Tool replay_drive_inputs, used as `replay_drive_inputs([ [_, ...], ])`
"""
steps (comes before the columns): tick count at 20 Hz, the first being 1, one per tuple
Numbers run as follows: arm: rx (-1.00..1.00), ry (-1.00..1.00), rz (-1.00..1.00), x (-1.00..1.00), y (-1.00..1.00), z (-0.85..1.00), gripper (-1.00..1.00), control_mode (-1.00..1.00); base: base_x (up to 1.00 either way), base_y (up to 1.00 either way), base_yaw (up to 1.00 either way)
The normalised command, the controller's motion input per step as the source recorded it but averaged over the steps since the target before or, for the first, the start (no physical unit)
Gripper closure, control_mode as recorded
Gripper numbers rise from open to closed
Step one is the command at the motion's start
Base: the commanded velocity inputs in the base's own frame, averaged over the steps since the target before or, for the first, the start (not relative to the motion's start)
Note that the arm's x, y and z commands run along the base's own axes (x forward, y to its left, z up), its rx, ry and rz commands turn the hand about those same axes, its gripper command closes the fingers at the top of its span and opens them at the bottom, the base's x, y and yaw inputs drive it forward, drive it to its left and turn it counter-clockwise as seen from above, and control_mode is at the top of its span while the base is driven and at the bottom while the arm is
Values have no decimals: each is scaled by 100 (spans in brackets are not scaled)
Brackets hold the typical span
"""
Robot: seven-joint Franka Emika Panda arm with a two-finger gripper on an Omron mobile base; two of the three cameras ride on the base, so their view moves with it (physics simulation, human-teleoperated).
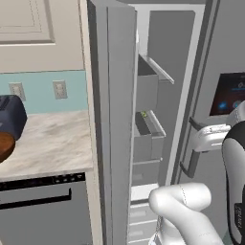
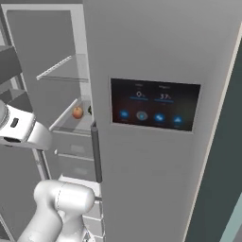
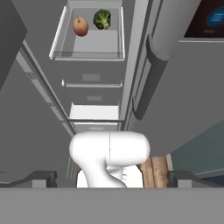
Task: Take the mushroom, peach, and broccoli from the freezer and place them in the bowl on the counter.
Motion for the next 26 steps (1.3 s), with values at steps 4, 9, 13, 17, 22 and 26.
replay_drive_inputs([
  [4, 0, 0, 0, 0, 0, 0, -100, 100, 20, 31, -14],
  [9, 0, 0, 0, 0, 0, 0, -100, 100, 24, 26, -13],
  [13, 0, 0, 0, 0, 0, 0, -100, 100, 30, 30, -10],
  [17, 0, 0, 0, 0, 0, 0, -100, 100, 37, 40, -2],
  [22, 0, 0, 0, 0, 0, 0, -100, 100, 56, 24, 0],
  [26, 0, 0, 0, 0, 0, 0, -100, 100, 65, 16, 0],
])
